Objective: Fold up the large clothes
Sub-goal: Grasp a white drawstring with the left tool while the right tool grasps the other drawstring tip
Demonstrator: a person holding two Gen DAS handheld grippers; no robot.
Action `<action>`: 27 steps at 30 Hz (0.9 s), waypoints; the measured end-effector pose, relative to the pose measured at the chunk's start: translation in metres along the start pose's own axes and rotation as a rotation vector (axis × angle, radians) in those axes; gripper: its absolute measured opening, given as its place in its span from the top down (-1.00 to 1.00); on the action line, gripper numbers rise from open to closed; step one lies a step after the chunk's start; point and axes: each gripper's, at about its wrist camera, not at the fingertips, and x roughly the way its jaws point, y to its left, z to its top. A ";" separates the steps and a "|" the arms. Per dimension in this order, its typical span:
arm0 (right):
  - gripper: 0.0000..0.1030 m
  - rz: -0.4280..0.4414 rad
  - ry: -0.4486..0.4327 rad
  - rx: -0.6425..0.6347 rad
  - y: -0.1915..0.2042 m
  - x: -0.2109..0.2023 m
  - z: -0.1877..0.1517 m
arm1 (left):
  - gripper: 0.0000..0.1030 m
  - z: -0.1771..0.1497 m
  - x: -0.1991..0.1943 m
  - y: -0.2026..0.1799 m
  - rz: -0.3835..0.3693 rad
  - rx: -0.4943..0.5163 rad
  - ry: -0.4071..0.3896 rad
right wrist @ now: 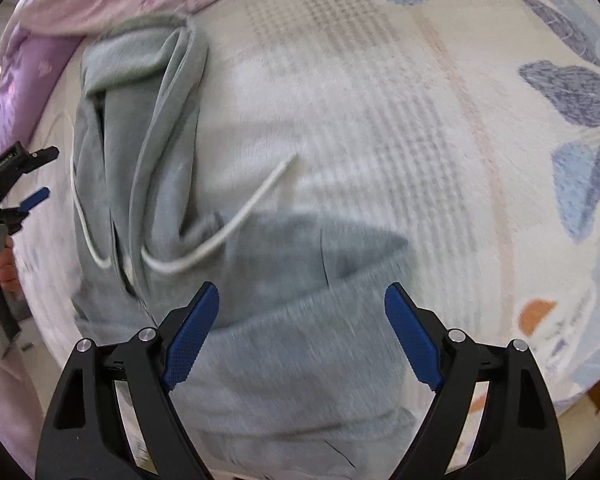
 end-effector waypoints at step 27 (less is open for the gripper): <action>-0.54 0.083 -0.025 0.291 -0.002 0.055 0.041 | 0.91 -0.225 -0.136 -0.001 -0.326 0.287 -0.002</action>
